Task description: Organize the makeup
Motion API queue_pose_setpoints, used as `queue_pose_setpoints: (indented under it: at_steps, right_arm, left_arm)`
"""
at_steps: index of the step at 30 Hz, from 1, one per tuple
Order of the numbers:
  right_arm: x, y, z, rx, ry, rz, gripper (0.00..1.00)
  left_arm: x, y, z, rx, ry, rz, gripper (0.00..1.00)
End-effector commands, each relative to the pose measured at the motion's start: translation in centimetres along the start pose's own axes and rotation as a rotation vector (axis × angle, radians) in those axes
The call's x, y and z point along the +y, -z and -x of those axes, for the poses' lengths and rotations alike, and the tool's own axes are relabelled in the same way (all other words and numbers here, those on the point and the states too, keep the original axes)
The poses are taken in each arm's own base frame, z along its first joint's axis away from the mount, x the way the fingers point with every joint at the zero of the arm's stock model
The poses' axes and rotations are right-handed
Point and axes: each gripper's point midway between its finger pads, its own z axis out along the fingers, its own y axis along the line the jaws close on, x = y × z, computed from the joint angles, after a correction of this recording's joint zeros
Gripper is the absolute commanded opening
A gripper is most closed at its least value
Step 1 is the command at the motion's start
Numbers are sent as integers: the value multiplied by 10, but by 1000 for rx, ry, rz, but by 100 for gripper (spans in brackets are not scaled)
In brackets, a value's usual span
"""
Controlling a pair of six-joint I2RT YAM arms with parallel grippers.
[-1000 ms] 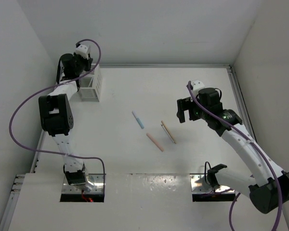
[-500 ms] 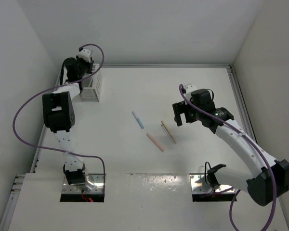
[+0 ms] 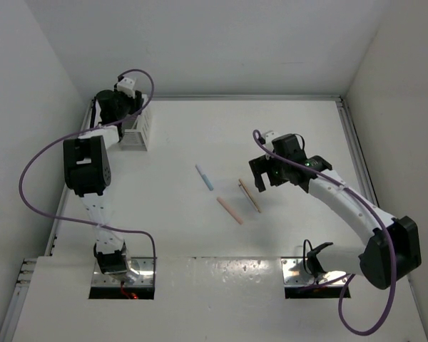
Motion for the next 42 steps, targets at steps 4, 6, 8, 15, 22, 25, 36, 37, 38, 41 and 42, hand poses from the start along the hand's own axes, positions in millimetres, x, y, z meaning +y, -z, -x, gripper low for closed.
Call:
queue_pose_setpoints:
  at_steps: [4, 6, 8, 15, 22, 25, 36, 37, 38, 41, 42]
  right_arm:
    - [10, -6, -7, 5, -3, 38, 97]
    - [10, -5, -11, 13, -12, 37, 97]
    - [10, -4, -15, 16, -20, 34, 97]
    - [12, 0, -30, 12, -67, 29, 97]
    - [16, 0, -45, 42, -96, 36, 96]
    - [18, 2, -47, 50, -95, 37, 96]
    - [10, 10, -70, 85, -76, -22, 96]
    - [9, 10, -72, 88, -77, -28, 96]
    - [7, 10, -74, 92, -71, -34, 96]
    - [6, 10, -77, 96, -72, -38, 96]
    - [6, 10, -78, 99, -69, -38, 96]
  left_arm:
    - [17, 34, 81, -103, 8, 84, 56]
    - [26, 52, 115, -147, 32, 143, 57]
    - [34, 65, 133, -150, 61, 249, 57]
    - [-22, 118, 162, -59, 214, 307, 57]
    - [-164, 142, 64, 265, 382, 56, 57]
    - [-213, 143, 17, 405, 402, 16, 61]
    - [-312, 153, -31, 568, 554, 3, 63]
    - [-313, 152, -29, 560, 577, 7, 64]
    - [-319, 153, -28, 561, 586, -1, 64]
    - [-332, 154, -43, 624, 597, 49, 65]
    - [-337, 155, -58, 662, 569, 85, 65]
